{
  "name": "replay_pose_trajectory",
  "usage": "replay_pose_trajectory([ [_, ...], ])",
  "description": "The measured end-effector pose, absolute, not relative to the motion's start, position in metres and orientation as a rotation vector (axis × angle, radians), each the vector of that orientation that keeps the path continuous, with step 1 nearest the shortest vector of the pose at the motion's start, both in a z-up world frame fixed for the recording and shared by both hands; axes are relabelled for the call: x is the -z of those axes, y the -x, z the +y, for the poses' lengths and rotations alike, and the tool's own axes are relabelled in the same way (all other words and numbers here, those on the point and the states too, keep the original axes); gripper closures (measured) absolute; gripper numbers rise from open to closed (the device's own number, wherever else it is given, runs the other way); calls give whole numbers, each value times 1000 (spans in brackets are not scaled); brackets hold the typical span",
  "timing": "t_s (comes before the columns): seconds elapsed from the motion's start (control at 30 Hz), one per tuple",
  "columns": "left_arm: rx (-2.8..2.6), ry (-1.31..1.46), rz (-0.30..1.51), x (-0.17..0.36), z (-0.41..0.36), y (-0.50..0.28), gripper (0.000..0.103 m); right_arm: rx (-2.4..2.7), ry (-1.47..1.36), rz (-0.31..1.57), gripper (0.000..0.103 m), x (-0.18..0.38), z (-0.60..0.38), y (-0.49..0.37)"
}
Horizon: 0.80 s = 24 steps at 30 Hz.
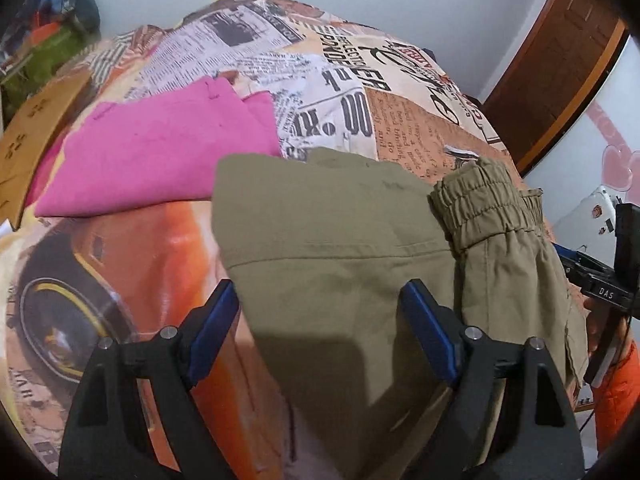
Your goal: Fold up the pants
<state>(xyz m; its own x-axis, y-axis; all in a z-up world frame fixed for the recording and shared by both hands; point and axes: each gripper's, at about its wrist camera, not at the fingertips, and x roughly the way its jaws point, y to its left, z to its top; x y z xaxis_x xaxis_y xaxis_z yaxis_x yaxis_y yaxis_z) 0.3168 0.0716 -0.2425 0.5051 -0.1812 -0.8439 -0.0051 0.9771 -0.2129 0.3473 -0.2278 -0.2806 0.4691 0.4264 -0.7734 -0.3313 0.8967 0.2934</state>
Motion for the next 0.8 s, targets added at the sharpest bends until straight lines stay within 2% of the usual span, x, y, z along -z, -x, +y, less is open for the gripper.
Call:
replay_pose_trajectory([
  [0.03,110,198,1038,243,71,-318,19,-469,-115,984,28,283,-230,-350],
  [0.27,158,239,1038,246,67,-323,19,-550,-175,1086,27,299,-236,-362],
  [0.33,137,221,1031,245,62,-324,23,-535,-227,1087,28,303,-239,-360],
  [0.4,118,203,1024,242,57,-324,27,-545,-246,1083,38,302,-238,-359],
  [0.43,115,199,1021,241,56,-325,35,-560,-258,1084,46,301,-237,-358],
  [0.5,115,191,1017,238,52,-326,44,-558,-249,1075,50,298,-236,-355],
  [0.57,120,180,1012,235,50,-328,65,-571,-220,1059,61,294,-232,-353],
  [0.63,155,161,1025,231,45,-330,77,-567,-199,1054,65,291,-230,-353],
  [0.8,170,141,1024,226,45,-332,83,-564,-199,1037,81,287,-230,-355],
])
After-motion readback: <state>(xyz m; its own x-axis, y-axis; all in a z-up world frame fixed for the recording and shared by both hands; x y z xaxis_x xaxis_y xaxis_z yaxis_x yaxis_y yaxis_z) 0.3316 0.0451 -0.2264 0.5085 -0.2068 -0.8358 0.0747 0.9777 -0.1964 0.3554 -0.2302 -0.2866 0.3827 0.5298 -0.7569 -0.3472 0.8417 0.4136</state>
